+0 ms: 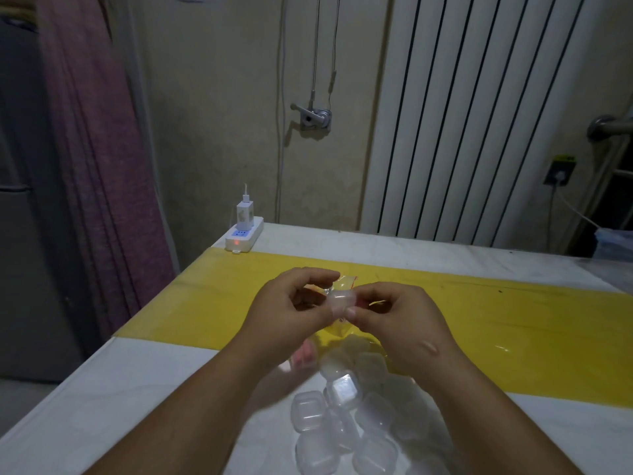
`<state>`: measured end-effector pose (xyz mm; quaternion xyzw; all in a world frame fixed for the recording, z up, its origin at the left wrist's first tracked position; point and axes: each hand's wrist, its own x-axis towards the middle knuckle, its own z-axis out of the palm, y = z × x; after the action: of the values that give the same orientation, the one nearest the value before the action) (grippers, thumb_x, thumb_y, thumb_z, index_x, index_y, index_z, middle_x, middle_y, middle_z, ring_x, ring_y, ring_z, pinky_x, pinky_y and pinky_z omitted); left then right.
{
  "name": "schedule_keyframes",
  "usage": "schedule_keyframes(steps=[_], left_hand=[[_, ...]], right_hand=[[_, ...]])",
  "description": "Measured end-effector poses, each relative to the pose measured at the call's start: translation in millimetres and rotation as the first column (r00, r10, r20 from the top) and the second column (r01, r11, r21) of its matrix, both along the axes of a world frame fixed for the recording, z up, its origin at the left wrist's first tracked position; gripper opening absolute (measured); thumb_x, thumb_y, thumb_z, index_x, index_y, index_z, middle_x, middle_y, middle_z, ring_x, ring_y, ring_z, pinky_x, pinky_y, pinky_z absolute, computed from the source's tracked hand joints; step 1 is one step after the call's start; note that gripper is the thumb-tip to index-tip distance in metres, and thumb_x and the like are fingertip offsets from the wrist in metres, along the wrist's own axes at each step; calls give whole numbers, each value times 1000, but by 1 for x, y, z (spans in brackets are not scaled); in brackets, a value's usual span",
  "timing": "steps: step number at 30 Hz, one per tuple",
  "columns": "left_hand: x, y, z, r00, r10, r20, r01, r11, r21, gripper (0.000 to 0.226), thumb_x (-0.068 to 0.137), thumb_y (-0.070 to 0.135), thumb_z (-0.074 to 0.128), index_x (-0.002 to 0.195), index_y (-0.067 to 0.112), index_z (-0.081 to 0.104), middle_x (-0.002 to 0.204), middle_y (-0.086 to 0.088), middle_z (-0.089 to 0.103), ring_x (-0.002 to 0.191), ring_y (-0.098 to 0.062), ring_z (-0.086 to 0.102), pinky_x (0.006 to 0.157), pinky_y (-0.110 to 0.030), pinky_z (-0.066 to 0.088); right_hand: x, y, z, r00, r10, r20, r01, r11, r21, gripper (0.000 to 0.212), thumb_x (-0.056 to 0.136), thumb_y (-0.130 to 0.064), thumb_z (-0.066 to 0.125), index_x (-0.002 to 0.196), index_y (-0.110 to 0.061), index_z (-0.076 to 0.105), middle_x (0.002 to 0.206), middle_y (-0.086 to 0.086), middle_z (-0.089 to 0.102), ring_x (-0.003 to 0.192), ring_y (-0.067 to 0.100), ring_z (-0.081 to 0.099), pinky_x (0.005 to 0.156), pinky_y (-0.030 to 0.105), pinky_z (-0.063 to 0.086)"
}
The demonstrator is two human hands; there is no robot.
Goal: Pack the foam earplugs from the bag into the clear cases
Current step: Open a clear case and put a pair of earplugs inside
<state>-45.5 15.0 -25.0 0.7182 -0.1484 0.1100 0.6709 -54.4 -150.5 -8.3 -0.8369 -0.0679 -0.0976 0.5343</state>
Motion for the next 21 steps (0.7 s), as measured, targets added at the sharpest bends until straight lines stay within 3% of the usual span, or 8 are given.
schedule_keyframes(steps=[3,6,10,13,16,21], left_hand=[[-1,0,0,999,-48,-2,48,998,-46,24,66,20,76,90,21,77,91,-8,75,86,-19,72,74,-26,56],[-1,0,0,999,-27,22,28,998,-58,22,67,15,79,88,18,76,87,-7,76,84,-18,72,73,-26,56],[2,-1,-1,998,29,52,-28,999,-25,30,72,-11,76,86,16,75,90,-3,74,84,-12,71,72,-21,54],[3,-1,-2,998,32,48,-31,999,-26,30,71,-13,76,86,13,73,90,-6,74,82,-11,71,70,-19,54],[3,-2,-3,997,44,69,-44,999,-8,30,69,-12,78,85,13,72,92,-9,72,83,-12,71,71,-19,54],[4,-2,-5,997,58,58,-59,998,24,19,74,-1,79,87,13,74,90,-1,75,84,-12,71,77,-25,57]], right_hand=[[0,2,1,1000,-7,15,7,1000,0,17,72,-14,83,85,-24,78,76,-3,74,74,13,70,77,38,58],[3,0,-1,998,-61,27,61,998,3,15,74,-12,79,83,-23,78,74,-5,73,68,11,68,73,35,58],[3,1,-1,992,16,-126,15,971,237,21,85,1,59,76,-8,76,69,8,69,61,17,59,62,33,51],[2,2,-3,974,102,-202,-28,940,340,20,90,-11,61,81,0,75,70,9,67,61,15,56,59,29,47],[3,3,-7,969,133,-210,-57,941,335,26,88,-26,67,82,-2,76,69,5,68,61,12,57,61,28,47],[4,5,-11,982,88,-165,-35,953,300,23,88,-26,68,80,-6,77,70,6,68,62,11,57,60,27,48]])
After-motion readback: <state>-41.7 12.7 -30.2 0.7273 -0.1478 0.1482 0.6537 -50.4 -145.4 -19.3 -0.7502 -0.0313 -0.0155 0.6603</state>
